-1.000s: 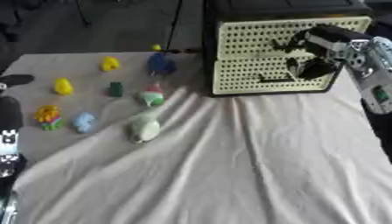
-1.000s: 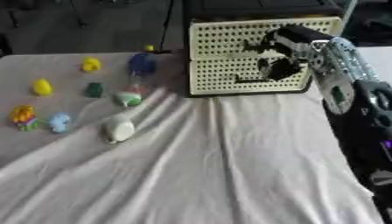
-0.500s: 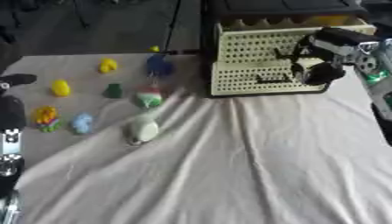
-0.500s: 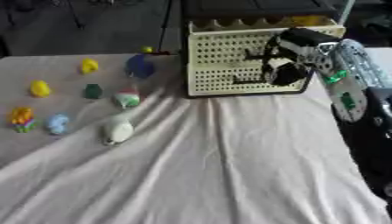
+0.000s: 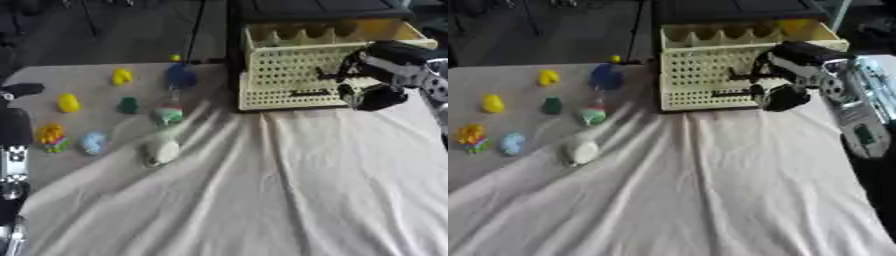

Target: Pick up objects from table and place into drawer.

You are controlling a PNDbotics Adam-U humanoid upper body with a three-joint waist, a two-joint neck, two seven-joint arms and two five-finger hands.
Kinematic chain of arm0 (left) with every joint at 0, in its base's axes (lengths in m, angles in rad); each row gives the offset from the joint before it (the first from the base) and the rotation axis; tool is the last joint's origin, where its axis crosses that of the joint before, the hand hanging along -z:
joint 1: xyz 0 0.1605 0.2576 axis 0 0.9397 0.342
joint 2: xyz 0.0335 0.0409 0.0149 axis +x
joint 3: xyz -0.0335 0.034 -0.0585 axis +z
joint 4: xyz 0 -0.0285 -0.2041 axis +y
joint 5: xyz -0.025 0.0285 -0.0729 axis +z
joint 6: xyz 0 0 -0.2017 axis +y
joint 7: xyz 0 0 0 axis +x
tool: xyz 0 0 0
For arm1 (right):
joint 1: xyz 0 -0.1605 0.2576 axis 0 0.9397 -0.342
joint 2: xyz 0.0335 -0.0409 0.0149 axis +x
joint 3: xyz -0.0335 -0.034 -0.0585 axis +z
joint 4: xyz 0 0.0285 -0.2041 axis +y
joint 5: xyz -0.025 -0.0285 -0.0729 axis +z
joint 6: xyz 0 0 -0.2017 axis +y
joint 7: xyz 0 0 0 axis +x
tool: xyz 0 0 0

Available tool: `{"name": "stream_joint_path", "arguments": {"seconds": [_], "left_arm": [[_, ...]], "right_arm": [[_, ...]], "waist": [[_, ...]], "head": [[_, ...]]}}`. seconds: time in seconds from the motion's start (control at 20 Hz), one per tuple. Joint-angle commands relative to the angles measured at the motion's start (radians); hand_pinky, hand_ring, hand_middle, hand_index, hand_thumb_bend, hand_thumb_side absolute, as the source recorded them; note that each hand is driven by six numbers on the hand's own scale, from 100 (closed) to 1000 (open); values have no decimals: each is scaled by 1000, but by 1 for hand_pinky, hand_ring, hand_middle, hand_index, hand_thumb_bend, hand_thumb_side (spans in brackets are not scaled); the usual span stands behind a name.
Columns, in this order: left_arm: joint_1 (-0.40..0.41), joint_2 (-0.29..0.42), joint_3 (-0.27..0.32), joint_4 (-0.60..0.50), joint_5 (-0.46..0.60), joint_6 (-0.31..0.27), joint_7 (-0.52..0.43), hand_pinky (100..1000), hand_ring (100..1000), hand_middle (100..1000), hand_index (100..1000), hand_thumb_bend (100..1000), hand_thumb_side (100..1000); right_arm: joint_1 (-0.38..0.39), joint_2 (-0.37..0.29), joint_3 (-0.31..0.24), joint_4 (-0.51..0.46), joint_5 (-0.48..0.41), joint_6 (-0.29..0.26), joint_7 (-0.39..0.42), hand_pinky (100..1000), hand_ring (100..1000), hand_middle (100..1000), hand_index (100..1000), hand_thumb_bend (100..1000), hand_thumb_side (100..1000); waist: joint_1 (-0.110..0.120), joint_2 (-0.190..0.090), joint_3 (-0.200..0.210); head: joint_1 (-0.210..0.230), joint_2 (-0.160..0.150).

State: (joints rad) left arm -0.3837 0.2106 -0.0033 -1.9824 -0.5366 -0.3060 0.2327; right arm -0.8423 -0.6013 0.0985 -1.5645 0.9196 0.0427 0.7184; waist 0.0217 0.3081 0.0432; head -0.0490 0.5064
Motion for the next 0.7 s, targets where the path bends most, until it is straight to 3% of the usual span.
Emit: {"name": "stream_joint_path", "arguments": {"seconds": [0.05, 0.3, 0.7], "left_arm": [[-13, 6, 6, -18, 4, 0, 3, 708, 875, 820, 933, 212, 979], [-14, 5, 6, -18, 3, 0, 5, 707, 876, 820, 933, 209, 980], [-14, 4, 6, -18, 4, 0, 7, 707, 877, 820, 933, 207, 981]], "right_arm": [[11, -45, -7, -82, -29, 4, 16, 100, 101, 100, 675, 100, 202], [49, -56, -8, -157, -60, 17, 29, 100, 100, 100, 677, 100, 204], [76, -61, -10, -195, -72, 26, 50, 100, 100, 100, 672, 100, 191]], "waist": [[1, -25, -2], [3, -23, -6], [3, -22, -8]], "head": [[5, -8], [7, -9], [9, -9]]}}
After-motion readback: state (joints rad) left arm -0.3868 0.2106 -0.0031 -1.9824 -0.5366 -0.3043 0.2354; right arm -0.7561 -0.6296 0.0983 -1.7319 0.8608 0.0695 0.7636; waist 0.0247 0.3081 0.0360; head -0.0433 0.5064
